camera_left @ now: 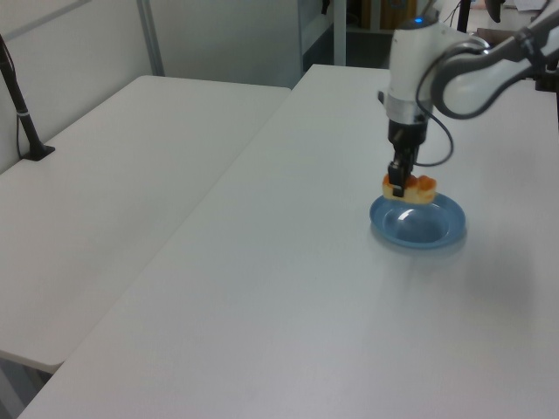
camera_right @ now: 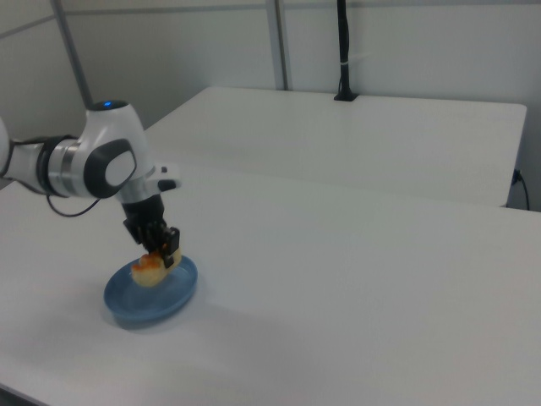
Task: Put the bread on a plate
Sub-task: 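Lower the bread roll onto the plate and open the gripper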
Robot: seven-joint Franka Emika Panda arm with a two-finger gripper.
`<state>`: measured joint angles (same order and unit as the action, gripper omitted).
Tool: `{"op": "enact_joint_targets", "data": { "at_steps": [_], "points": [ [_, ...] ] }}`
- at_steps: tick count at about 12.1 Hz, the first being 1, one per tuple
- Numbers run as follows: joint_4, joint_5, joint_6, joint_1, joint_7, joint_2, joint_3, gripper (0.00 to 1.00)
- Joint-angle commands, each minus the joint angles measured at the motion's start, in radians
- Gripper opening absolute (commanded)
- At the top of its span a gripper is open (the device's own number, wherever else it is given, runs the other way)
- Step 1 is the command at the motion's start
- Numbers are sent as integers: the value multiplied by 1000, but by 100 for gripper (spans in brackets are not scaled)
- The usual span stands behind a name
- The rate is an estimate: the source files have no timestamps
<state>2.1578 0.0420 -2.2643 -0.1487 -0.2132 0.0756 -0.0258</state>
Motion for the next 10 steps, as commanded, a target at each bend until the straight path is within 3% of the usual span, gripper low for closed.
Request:
{"op": "enact_joint_targets", "data": {
  "at_steps": [1, 5, 7, 10],
  "points": [
    [125, 6, -102, -43, 2, -54, -9, 39],
    [123, 7, -175, -48, -31, -8, -9, 40],
    [117, 19, -176, -48, -25, 12, -9, 56],
    [97, 30, -152, -46, -23, 6, -9, 90]
  ]
}}
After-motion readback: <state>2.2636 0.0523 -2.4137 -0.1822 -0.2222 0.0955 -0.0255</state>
